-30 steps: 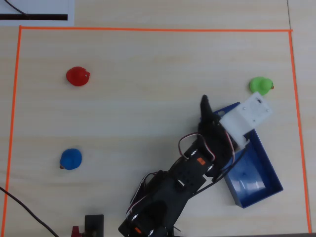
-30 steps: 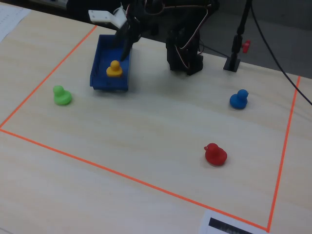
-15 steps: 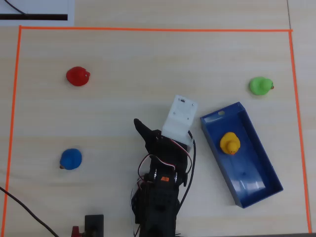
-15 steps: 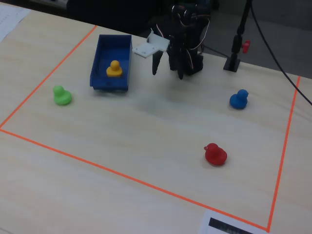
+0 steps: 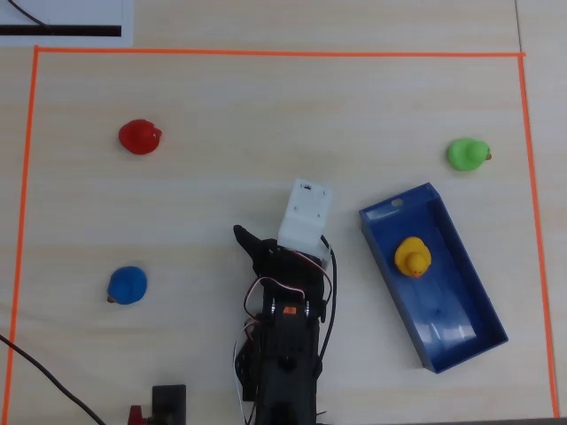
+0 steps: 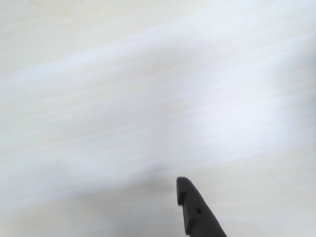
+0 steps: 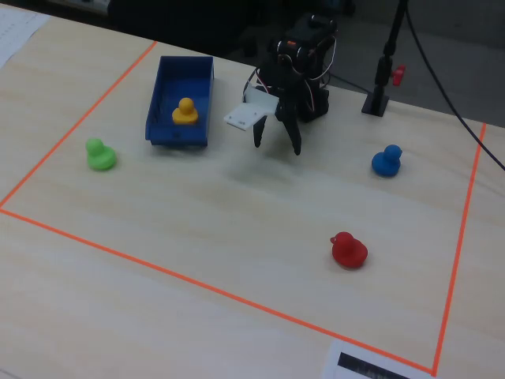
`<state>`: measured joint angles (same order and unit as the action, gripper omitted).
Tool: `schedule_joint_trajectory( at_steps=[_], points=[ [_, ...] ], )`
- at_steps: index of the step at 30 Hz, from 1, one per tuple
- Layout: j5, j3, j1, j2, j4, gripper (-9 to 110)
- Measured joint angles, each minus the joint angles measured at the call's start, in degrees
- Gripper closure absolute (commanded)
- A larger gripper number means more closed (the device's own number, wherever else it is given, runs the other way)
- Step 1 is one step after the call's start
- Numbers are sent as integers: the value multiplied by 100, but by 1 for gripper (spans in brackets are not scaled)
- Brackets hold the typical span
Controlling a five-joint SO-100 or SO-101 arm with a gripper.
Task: Grasp yellow duck and put it into box.
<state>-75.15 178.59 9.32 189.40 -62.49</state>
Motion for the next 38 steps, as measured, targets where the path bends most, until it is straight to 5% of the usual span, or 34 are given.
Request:
schedule_joint_trajectory(
  at_steps=[7,11,38],
  points=[
    [246,0,-220,18,-220,78],
    [246,0,-343,18,-501,101],
    [158,0,-193,35,-1125,98]
  ],
)
